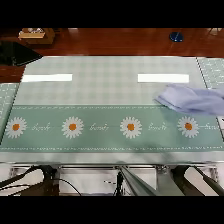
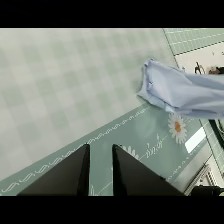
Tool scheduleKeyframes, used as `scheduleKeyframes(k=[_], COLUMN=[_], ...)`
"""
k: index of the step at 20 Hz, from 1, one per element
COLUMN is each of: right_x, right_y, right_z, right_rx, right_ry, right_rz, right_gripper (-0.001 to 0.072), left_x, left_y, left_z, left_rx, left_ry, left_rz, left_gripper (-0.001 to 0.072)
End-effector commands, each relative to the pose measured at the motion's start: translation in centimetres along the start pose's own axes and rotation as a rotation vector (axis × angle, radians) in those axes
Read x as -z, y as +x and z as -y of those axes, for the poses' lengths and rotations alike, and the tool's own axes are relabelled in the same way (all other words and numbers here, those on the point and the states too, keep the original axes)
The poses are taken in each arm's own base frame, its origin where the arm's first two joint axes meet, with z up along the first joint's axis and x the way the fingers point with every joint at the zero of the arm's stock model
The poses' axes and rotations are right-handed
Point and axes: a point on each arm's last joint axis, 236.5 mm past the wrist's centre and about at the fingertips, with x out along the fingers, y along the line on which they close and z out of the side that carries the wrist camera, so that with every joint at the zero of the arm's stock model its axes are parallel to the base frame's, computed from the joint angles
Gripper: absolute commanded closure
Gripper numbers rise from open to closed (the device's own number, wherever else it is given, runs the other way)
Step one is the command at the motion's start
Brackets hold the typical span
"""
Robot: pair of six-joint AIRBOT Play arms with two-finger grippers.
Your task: Fold the shirts.
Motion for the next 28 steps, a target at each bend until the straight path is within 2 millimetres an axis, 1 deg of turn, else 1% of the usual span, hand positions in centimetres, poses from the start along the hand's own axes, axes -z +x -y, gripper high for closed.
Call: scheduleKeyframes(k=[1, 3, 4, 7, 9, 10, 12, 15, 16, 18, 19, 20, 22, 24, 25, 26, 27, 28], right_x=[7.1, 8.9, 10.0, 13.3, 15.9, 17.2, 19.8, 24.3, 26.0, 28.6, 29.4, 29.7, 30.0, 29.8, 29.6, 29.3, 29.0, 28.3], right_y=[-3.9, -4.6, -5.2, -7.4, -8.9, -9.0, -8.1, -5.9, -5.6, -5.8, -5.9, -6.0, -6.3, -6.6, -6.5, -6.2, -5.8, -5.4], right_z=[10.3, 11.7, 12.7, 15.7, 17.6, 18.1, 18.5, 18.3, 18.3, 18.7, 19.3, 19.8, 20.9, 21.8, 22.0, 22.1, 22.2, 22.7], right_rx=[0.285, 0.3, 0.332, 0.456, 0.542, 0.555, 0.55, 0.527, 0.545, 0.604, 0.64, 0.668, 0.719, 0.756, 0.754, 0.737, 0.723, 0.724], right_ry=[0.238, 0.322, 0.358, 0.477, 0.559, 0.599, 0.671, 0.726, 0.739, 0.73, 0.716, 0.703, 0.679, 0.66, 0.641, 0.616, 0.6, 0.583], right_rz=[-0.191, -0.236, -0.263, -0.326, -0.347, -0.356, -0.385, -0.499, -0.555, -0.653, -0.684, -0.694, -0.695, -0.682, -0.673, -0.665, -0.648, -0.61], right_gripper=[0.0693, 0.0693, 0.0693, 0.0693, 0.0693, 0.0693, 0.0693, 0.0693, 0.0693, 0.0693, 0.0693, 0.0693, 0.0692, 0.0691, 0.067, 0.0526, 0.035, 0.0245], left_x=[-0.6, -0.9, -0.9, -1.0, -1.2, -1.4, -2.0, -2.6, -2.6, -2.6, -2.6, -2.6, -2.6, -2.6, -2.6, -2.6, -2.6, -2.6], left_y=[0.0, 0.0, 0.0, -0.2, -0.4, -0.5, -0.7, -0.9, -1.1, -1.3, -1.4, -1.4, -1.4, -1.4, -1.4, -1.4, -1.4, -1.4], left_z=[-0.4, -0.5, -0.5, -0.7, -1.0, -1.2, -1.6, -2.1, -2.2, -2.4, -2.5, -2.5, -2.5, -2.5, -2.6, -2.6, -2.5, -2.5], left_rx=[-0.016, -0.021, -0.021, -0.026, -0.035, -0.042, -0.057, -0.075, -0.077, -0.08, -0.082, -0.083, -0.083, -0.083, -0.084, -0.084, -0.083, -0.083], left_ry=[-0.001, -0.001, 0.001, 0.003, 0.009, 0.006, 0.005, 0.002, 0.0, -0.003, -0.005, -0.005, -0.006, -0.005, -0.006, -0.005, -0.005, -0.005], left_rz=[0.027, 0.036, 0.036, 0.041, 0.053, 0.063, 0.087, 0.115, 0.116, 0.119, 0.12, 0.121, 0.122, 0.122, 0.122, 0.122, 0.122, 0.121], left_gripper=[0.0505, 0.0505, 0.0505, 0.0505, 0.0505, 0.0505, 0.0505, 0.0506, 0.0506, 0.0506, 0.0506, 0.0506, 0.0506, 0.0506, 0.0506, 0.0506, 0.0506, 0.0506])
